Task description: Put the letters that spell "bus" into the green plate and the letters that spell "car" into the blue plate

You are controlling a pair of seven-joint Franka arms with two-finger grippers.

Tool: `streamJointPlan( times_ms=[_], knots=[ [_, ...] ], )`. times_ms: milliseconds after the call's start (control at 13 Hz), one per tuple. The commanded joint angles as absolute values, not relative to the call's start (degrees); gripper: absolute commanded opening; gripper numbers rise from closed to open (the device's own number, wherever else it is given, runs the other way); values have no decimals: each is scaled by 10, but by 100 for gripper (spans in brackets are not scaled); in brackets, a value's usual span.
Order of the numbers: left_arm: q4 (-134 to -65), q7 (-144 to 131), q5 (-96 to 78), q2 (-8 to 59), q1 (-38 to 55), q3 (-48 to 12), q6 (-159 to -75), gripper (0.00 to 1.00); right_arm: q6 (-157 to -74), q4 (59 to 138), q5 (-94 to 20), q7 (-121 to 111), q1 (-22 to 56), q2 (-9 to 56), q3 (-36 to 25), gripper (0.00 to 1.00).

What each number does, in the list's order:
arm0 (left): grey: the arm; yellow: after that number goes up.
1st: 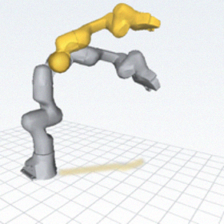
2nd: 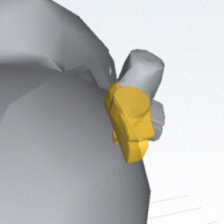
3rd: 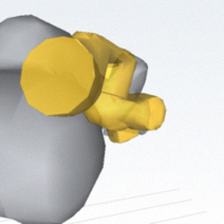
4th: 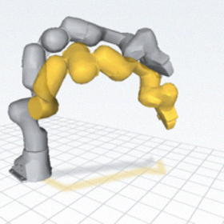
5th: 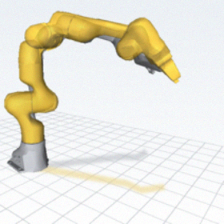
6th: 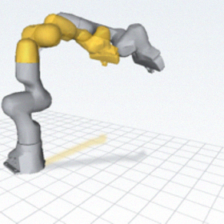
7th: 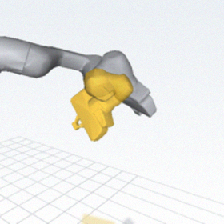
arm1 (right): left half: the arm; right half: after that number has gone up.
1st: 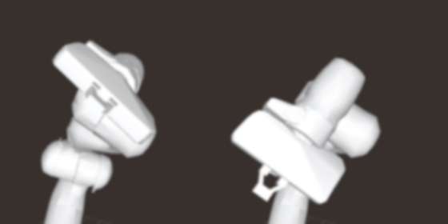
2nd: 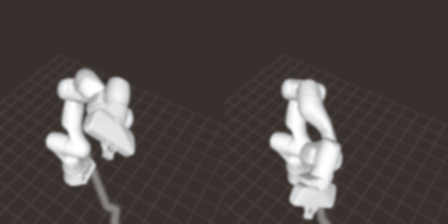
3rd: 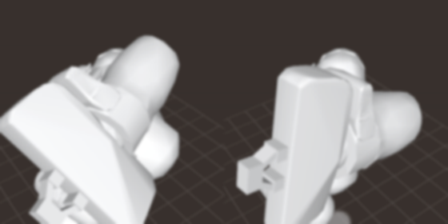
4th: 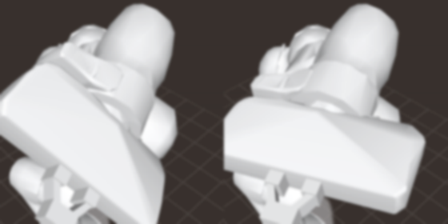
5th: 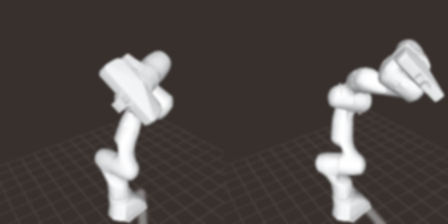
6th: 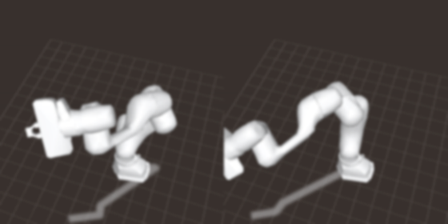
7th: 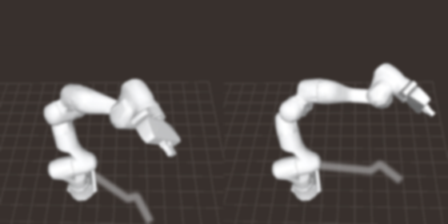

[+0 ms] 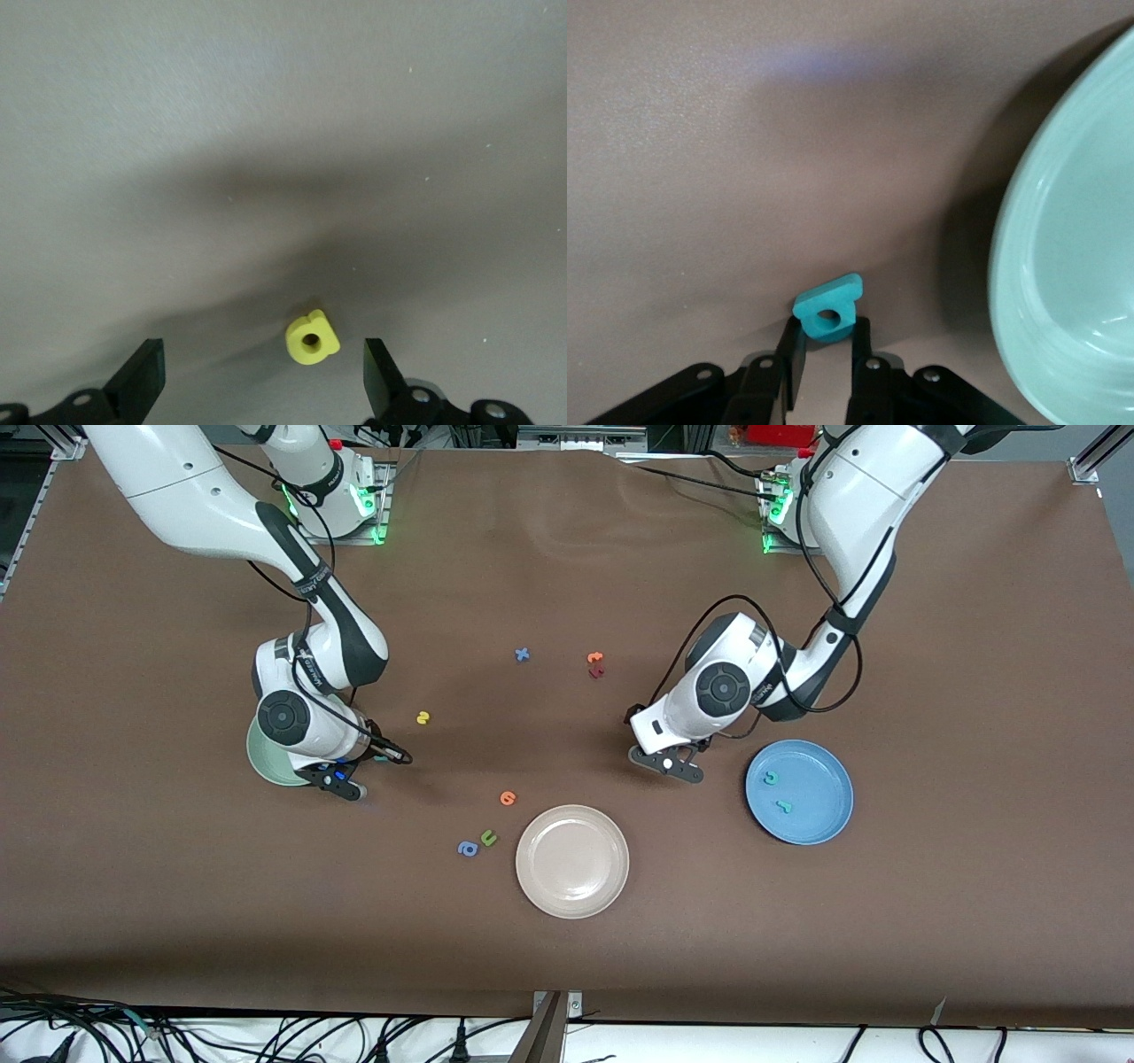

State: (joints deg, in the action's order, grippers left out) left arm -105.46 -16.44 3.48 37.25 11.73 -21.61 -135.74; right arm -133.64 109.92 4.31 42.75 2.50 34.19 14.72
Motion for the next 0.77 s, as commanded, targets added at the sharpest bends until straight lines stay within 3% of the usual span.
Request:
streamJointPlan(
  times_ms=[0,231,538,692],
  knots=[
    [-1081,-225,32,348,149,-214,-1376,85,-1347,1109,49,430,25,341,146,13],
    [-1085,-236,84,352,154,-213,-1375,79,-1343,1102,49,427,25,322,146,13],
    [-1089,-274,141,354,151,-214,-1375,78,-1197,1011,49,417,25,299,146,13],
    [-1085,-276,141,358,154,-214,-1375,66,-1140,996,49,368,24,290,122,13]
  ],
)
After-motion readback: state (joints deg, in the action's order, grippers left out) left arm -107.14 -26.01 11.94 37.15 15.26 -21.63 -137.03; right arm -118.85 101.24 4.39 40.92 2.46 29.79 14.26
